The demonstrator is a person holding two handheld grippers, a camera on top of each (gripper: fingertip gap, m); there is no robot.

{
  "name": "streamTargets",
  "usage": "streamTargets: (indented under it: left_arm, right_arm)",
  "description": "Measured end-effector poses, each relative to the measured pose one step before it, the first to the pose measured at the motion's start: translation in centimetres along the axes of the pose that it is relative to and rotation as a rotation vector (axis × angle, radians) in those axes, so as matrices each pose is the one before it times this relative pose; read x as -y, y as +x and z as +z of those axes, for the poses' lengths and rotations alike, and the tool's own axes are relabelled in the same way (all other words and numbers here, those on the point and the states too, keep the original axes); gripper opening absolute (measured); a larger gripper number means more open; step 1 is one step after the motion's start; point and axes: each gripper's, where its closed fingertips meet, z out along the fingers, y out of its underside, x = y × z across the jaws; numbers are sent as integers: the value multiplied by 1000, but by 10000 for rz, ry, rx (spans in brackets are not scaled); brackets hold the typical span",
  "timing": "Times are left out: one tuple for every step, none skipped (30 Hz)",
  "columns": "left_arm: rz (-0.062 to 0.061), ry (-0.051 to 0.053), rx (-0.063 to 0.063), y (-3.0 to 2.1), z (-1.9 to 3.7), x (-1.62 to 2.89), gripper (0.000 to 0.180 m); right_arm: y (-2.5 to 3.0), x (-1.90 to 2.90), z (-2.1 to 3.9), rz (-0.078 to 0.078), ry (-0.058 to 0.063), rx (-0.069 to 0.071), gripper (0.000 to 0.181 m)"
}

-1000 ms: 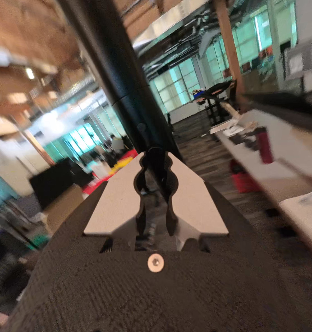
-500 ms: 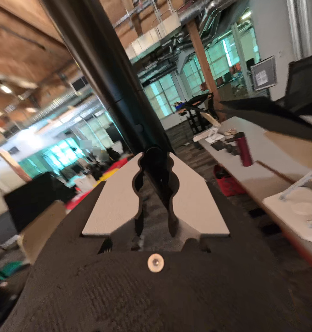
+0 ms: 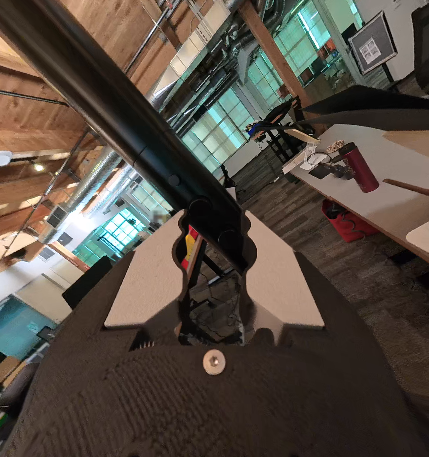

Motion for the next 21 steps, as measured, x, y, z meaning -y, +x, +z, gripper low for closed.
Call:
streamTargets:
  left_arm:
    - [18,22,-9,25,78,112,36]
    - [21,24,-13,26,63,89,36]
    - [25,6,-9,85,-15,56,36]
    - [23,-5,6,50,8,26,36]
    - [12,-3,15,-32,47,7,36]
    - [-1,3,21,-14,25,12,37]
    - [-1,9,25,-19,-23,18,37]
    - [7,3,15,-21,9,27,37]
    - [11,-9,2,3,55,14,37]
    - [11,-6,0,1,9,-15,37]
    - [9,8,3,1,-30,-6,37]
    - [5,7,3,1,-21,-5,37]
    - [-7,-12,-3,9,-34,-43,37]
    - [-18,-12,-6,-5,-21,-33,37]
    - [-20,5,-3,-19,38,0,37]
    - [-18,4,-4,5,34,-9,37]
    - [-18,-12,-9,32,-9,-57,37]
    - [-15,-21,-17,54,-21,-80,37]
    - [-8,-19,-21,45,5,-52,37]
    - [4,-14,-18,66,-4,-44,37]
    - [10,-10,-13,49,-25,-34,37]
  right_arm:
    - [-25,-1,4,150,-5,34,40]
    - [83,-37,-6,33,-36,-51,40]
    - [29,-49,33,-57,-44,-77,41]
    - [-4,-77,129,-33,-52,2,41]
    - [-129,-81,60,46,-52,35,41]
    - [-109,-35,97,79,-1,60,40]
    - [-108,29,89,61,22,47,38]
    - [-63,9,97,30,-6,29,35]
    - [-72,19,110,40,-7,30,32]
    - [-171,-17,114,42,-15,84,28]
    - [-208,-14,135,56,-23,108,24]
    - [-196,0,97,23,-9,73,19]
    - [-68,66,33,23,32,-29,17]
    - [-12,39,9,-16,33,-85,17]
    - [11,39,-7,8,31,-61,17]
    - [14,-4,23,49,25,-51,17]
    - [7,-44,4,-19,15,-32,17]
    - [-16,-69,-59,-194,-20,-32,17]
    - [96,-123,-26,-434,-81,-76,16]
    - [117,-21,59,-812,-202,-148,17]
    - [-30,-24,6,-1215,-289,-203,17]
